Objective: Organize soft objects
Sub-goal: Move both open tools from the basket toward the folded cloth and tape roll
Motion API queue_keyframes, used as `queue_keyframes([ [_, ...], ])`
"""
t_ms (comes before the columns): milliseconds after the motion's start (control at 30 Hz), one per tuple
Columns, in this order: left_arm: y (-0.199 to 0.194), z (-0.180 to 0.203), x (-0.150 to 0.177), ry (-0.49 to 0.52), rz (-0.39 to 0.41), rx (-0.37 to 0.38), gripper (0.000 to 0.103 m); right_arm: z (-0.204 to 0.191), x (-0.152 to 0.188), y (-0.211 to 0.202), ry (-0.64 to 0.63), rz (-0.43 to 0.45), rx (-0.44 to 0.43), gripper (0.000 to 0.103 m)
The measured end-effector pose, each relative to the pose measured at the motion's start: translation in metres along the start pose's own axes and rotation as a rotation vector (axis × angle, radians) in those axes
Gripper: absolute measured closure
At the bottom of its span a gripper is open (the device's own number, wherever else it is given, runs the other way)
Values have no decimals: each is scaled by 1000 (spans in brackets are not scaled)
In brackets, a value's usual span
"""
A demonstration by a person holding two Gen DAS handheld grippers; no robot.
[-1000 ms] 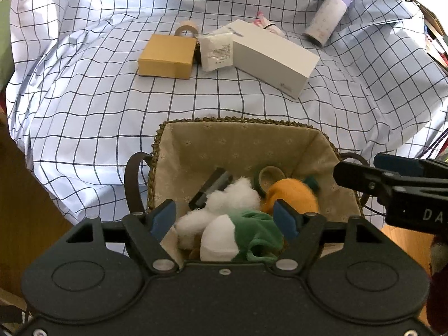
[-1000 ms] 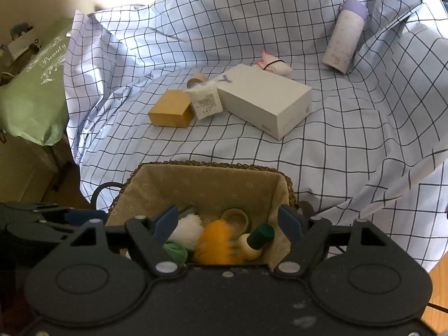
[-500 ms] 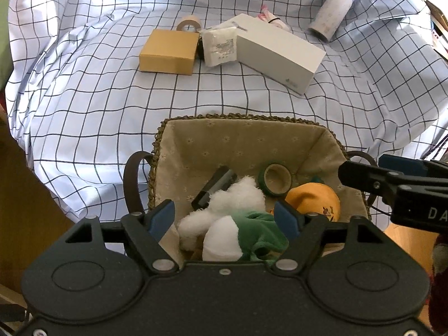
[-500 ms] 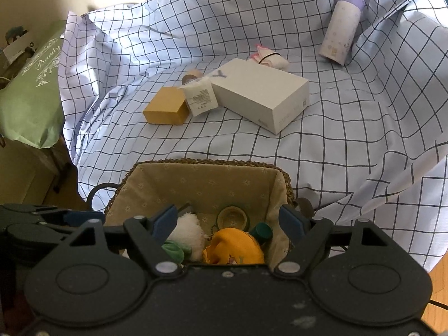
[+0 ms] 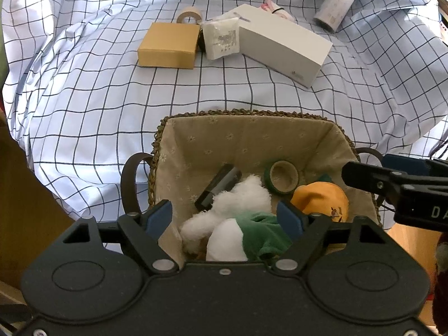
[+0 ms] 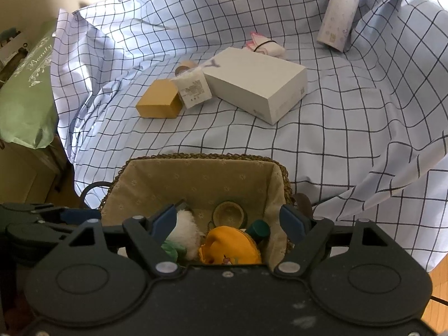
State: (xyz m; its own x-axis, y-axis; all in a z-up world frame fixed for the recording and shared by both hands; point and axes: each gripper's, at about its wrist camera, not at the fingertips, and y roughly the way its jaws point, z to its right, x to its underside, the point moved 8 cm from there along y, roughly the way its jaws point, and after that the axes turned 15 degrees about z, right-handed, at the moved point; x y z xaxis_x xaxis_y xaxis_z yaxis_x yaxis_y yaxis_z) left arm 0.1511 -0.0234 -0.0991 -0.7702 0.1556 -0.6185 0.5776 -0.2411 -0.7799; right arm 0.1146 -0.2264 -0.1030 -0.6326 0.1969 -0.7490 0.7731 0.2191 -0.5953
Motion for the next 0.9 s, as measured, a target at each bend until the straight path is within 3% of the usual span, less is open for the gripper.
queue_keyframes([
  [433,17,-10,-28,7,30,-21,25,1,-19,24,11,-3,12,22],
  [900,48,-33,-88,-13,136,-64,25,8,-111,85,25,147,70,20],
])
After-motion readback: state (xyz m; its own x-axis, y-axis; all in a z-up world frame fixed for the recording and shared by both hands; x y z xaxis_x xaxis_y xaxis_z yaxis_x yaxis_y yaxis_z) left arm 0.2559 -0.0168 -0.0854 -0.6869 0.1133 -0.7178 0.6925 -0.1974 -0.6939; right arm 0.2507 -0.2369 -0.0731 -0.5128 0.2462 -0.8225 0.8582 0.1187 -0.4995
